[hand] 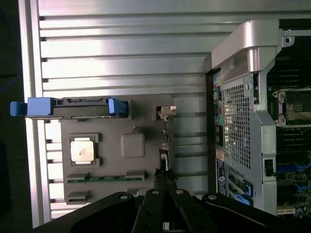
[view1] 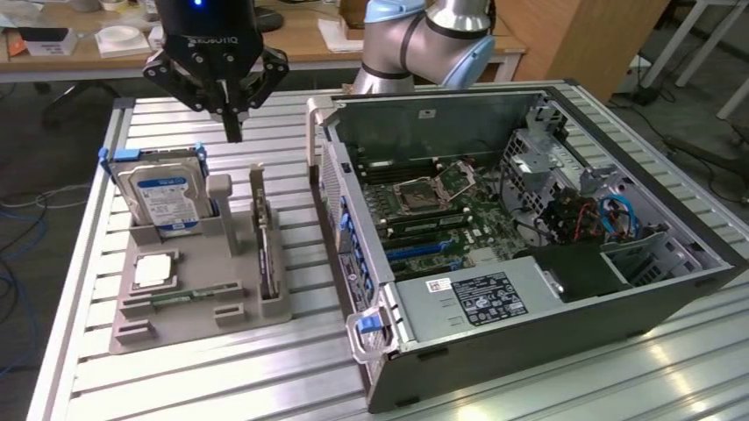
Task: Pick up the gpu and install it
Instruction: 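Pick up the gpu and move the gpu toward the slot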
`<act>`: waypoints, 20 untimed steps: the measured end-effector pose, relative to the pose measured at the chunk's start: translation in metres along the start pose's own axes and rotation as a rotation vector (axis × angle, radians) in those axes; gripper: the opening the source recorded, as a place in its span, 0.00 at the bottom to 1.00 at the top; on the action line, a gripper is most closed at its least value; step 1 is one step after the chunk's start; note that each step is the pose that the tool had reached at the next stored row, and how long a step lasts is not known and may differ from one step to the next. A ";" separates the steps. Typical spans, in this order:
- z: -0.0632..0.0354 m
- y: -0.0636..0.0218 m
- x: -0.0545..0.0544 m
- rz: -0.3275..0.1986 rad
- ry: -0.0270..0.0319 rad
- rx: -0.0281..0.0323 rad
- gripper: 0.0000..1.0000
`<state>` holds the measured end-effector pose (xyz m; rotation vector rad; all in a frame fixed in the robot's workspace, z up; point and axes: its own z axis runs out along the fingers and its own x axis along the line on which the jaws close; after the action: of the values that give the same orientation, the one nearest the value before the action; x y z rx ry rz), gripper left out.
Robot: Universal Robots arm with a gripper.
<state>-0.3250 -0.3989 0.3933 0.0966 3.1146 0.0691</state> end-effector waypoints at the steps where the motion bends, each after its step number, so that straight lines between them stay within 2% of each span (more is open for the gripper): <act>1: 0.0000 0.0000 0.000 0.000 0.0000 0.0000 0.10; 3: 0.0000 0.0000 0.000 0.000 0.0000 0.0000 0.11; 5: 0.0000 0.0000 0.000 0.000 0.0000 0.0000 0.23; 6: 0.0000 0.0000 0.000 0.000 0.0000 0.0000 0.23; 8: 0.0000 0.0000 0.000 0.000 0.0000 0.0000 0.35; 9: 0.0000 0.0000 0.000 0.000 0.0000 0.0000 0.35; 11: 0.0000 0.0000 0.000 -0.003 0.0000 -0.0001 0.47; 13: 0.0003 0.0000 0.000 -0.031 0.0014 -0.0007 0.47; 14: 0.0006 0.0000 0.000 -0.049 0.0022 -0.0011 0.53; 17: 0.0015 -0.0002 0.000 -0.100 0.0045 -0.0022 0.53; 20: 0.0049 -0.0045 0.000 -0.109 0.0047 -0.0027 0.53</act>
<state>-0.3250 -0.4031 0.3882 -0.0733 3.1175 0.0714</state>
